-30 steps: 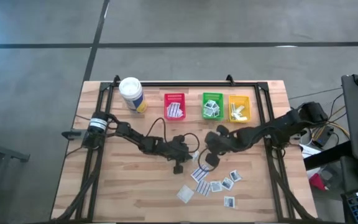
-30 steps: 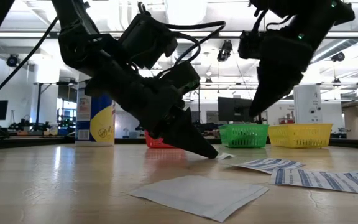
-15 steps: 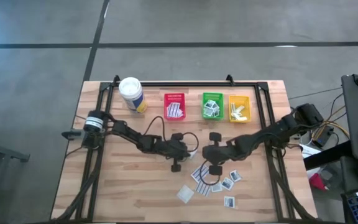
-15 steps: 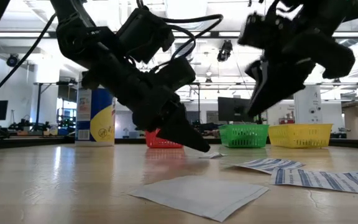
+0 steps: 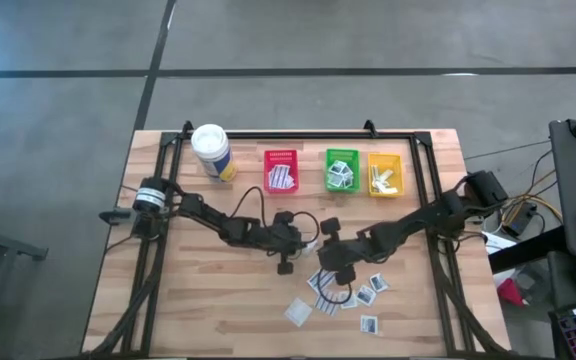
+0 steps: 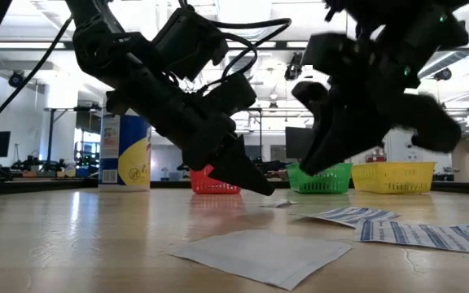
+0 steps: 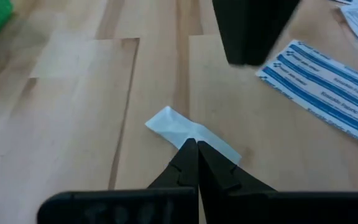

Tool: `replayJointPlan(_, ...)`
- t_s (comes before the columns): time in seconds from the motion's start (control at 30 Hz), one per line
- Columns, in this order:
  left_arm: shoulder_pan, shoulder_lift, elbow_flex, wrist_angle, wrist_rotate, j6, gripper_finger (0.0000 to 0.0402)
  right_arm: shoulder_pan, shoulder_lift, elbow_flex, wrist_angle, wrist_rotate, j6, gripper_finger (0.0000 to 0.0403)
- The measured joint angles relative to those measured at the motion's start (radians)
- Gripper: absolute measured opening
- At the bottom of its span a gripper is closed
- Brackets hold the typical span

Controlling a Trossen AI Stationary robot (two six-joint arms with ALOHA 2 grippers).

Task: Pick & Place First Aid Supplies
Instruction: Put the green bandage in the yellow bin

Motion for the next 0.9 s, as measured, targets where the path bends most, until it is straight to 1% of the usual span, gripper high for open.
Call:
replayJointPlan(0.07,0.004,0.000,0.000,-0.001,-0.003,0.000,0.0000,-0.003,0.027,0.005,0.011,0.008,-0.038,0.0045)
replayJointPlan(0.23,0.020,0.001,0.000,-0.007,-0.002,0.001,0.0000,-0.011,0.079,0.031,0.014,0.084,-0.117,0.0071)
replayJointPlan(0.37,0.028,0.001,0.000,-0.011,-0.002,0.001,0.0000,-0.012,0.113,0.053,0.014,0.102,-0.174,0.0085)
replayJointPlan(0.63,0.033,0.001,0.000,-0.028,0.011,0.002,0.0000,-0.011,0.155,0.073,0.012,0.105,-0.247,0.0091)
replayJointPlan(0.9,0.033,0.001,-0.003,-0.029,0.043,0.002,0.0000,-0.031,0.167,0.072,0.012,0.104,-0.255,0.0091)
